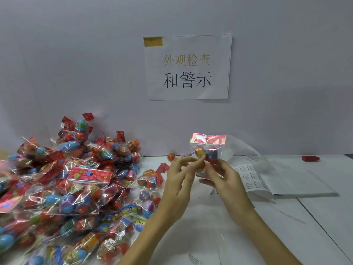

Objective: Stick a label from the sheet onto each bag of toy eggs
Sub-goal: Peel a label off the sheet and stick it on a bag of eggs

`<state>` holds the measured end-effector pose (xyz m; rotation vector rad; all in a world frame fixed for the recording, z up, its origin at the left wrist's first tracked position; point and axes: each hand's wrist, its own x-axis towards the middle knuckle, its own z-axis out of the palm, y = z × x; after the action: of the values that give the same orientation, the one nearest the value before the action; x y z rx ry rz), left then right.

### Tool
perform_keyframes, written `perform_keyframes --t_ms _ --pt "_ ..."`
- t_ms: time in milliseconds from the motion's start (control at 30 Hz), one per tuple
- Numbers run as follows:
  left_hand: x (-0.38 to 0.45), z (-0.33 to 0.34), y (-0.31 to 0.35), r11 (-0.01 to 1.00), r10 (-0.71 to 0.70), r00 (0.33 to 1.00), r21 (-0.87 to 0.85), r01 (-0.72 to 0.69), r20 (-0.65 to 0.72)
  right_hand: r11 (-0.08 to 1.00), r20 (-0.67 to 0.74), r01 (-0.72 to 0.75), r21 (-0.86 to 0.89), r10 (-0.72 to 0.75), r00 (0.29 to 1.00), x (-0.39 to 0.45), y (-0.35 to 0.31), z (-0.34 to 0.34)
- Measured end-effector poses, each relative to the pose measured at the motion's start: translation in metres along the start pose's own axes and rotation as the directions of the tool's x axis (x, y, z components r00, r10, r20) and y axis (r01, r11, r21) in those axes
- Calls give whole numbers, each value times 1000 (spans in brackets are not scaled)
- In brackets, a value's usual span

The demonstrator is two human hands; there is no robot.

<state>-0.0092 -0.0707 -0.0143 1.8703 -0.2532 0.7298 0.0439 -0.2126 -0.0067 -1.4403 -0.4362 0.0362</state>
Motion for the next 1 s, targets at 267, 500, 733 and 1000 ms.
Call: perform_keyframes --t_ms 267,500,733,1000 --pt "11 -11 -1 965 -230 940 -185 187 -250 983 131 -175 64 165 977 7 -16 -23" --pt "15 -28 -25 727 -241 931 584 360 -275 -13 423 -439 898 -245 872 7 -44 -91" --pt "9 -45 -46 290 -383 893 887 359 -236 462 247 -286 839 144 958 12 -25 -69" --pt "22 -46 -19 966 -225 842 -1 258 -490 651 256 -388 652 294 921 15 -18 -43"
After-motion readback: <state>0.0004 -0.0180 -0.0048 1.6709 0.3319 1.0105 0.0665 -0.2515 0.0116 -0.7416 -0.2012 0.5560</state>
